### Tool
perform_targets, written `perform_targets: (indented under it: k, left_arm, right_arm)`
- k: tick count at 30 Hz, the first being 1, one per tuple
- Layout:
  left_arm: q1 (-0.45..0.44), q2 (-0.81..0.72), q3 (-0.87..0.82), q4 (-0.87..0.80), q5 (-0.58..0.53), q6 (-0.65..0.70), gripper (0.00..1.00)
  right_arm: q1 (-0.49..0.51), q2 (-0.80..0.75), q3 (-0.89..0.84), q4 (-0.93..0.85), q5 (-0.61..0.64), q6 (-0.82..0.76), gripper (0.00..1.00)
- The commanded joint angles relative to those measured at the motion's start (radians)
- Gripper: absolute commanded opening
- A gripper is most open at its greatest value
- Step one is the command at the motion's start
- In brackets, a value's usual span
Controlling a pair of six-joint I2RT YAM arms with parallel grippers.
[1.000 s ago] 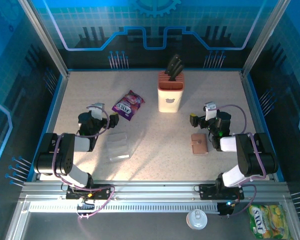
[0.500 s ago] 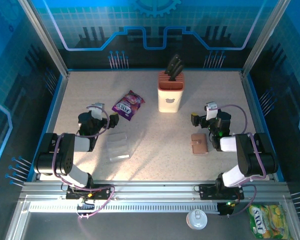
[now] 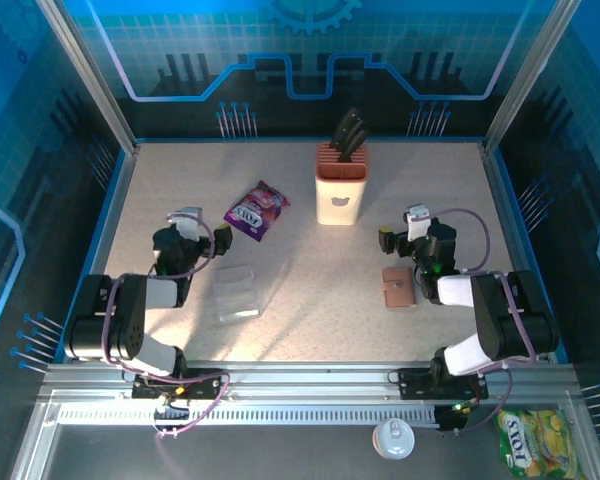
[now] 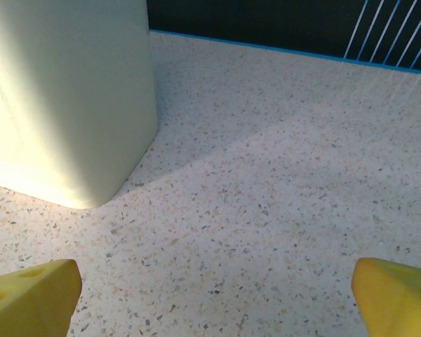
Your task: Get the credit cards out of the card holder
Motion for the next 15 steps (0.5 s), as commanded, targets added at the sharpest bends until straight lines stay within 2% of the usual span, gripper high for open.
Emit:
perform_targets:
  k: [1,5,10,13,15]
  left_arm:
    - [0.006,-0.092,-0.003,-0.049,-0.083,-0.034,0.99]
    - [0.004,-0.221,0.038,-0.235,-0.151,-0.077,0.99]
    - [0.003,-0.331,0.135,-0.514,-0.161,-0.161,0.99]
    - [0.005,-0.381,0.218,-0.751,-0.289,-0.315,0.99]
    - [0.010,-0.418,0.279,-0.901,-0.321,-0.392,0.99]
  right_arm:
    - [0.017,-0.036,0.002,0.011,0.060,-0.015,1.00]
    - [0.031,-0.122,0.012,-0.097,0.083,-0.007,1.00]
    - [0.040,-0.261,0.014,-0.261,0.103,0.030,1.00]
    - [0.042,-0.346,0.039,-0.428,0.111,0.056,1.00]
    - [0.043,-0.416,0.052,-0.549,0.092,0.068,1.00]
